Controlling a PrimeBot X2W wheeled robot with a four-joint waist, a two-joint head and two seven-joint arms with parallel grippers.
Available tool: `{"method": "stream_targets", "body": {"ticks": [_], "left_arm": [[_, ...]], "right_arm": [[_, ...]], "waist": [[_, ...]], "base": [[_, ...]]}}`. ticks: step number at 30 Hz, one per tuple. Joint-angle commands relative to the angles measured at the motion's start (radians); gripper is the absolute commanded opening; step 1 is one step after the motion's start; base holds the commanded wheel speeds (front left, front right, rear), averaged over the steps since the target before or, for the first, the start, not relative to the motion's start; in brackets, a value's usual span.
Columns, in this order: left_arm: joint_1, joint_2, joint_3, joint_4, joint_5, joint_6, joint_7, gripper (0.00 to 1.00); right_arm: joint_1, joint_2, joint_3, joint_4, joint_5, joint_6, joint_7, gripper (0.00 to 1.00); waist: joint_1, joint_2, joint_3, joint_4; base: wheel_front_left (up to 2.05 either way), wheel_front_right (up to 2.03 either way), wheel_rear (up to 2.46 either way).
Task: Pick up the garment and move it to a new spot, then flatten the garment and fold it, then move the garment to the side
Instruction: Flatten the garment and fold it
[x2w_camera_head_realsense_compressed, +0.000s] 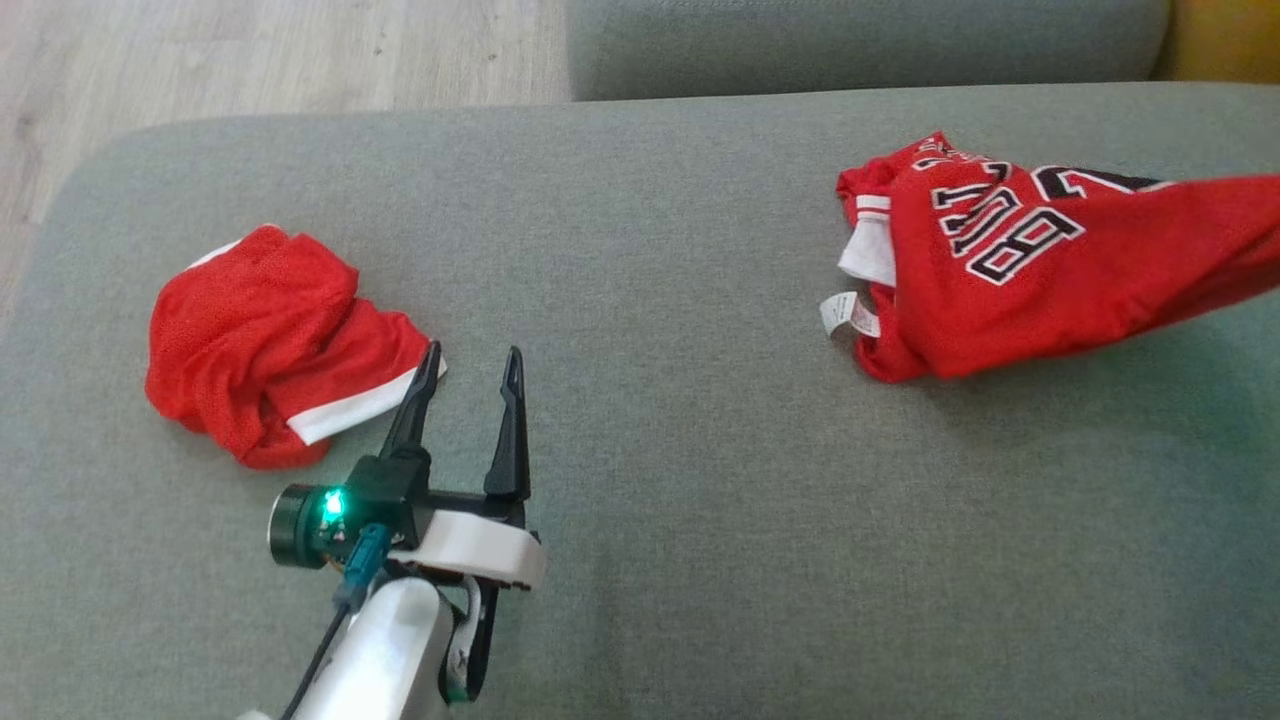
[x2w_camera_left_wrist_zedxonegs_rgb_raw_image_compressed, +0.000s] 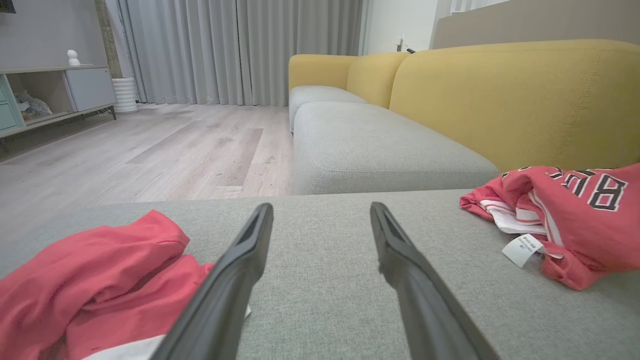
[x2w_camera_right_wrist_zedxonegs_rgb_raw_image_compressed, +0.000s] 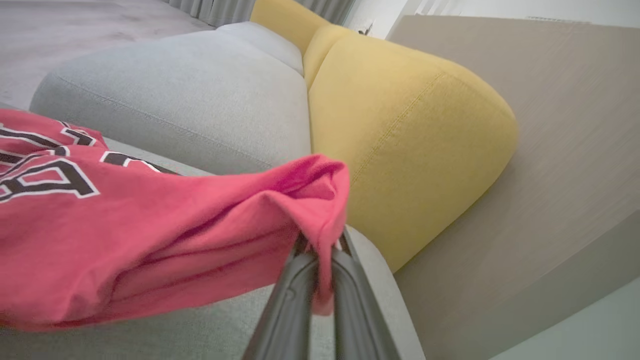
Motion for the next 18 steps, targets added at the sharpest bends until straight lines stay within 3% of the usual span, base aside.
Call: {"method": "stream_targets", "body": {"ticks": [1, 2, 6, 9, 18], "left_arm": [[-0.021, 0.001, 0.025, -0.025, 0.003, -0.004, -0.009, 1.00], [-0.020, 0.001, 0.025, -0.025, 0.002, -0.004, -0.009, 1.00], [-0.018, -0.001, 0.026, -0.020, 0.002, -0.005, -0.010, 1.00], [-0.018, -0.001, 0.033, -0.018, 0.005, -0.005, -0.010, 1.00], [-0.008, -0.002, 0.056, -0.019, 0.020, -0.012, -0.010, 1.00]], "right_arm": [[-0.033, -0.036, 0.012, -0.017, 0.016, -0.001, 0.008, 0.38], [-0.035, -0.044, 0.010, -0.009, 0.016, -0.001, 0.015, 1.00], [-0.042, -0.025, -0.001, 0.012, 0.032, -0.001, 0.015, 1.00], [-0.041, 0.024, -0.013, -0.006, 0.037, -0.001, -0.024, 1.00], [0.077, 0.272, 0.078, -0.214, 0.123, -0.001, -0.118, 1.00]], "waist": [[0.0001, 0.0000, 0.004, 0.003], [0.0001, 0.0000, 0.006, 0.004], [0.0001, 0.0000, 0.007, 0.000], [0.0001, 0.0000, 0.005, -0.009], [0.0001, 0.0000, -0.020, -0.028]], "base": [[0.00, 0.00, 0.00], [0.00, 0.00, 0.00], [0.00, 0.00, 0.00], [0.00, 0.00, 0.00], [0.00, 0.00, 0.00]]}}
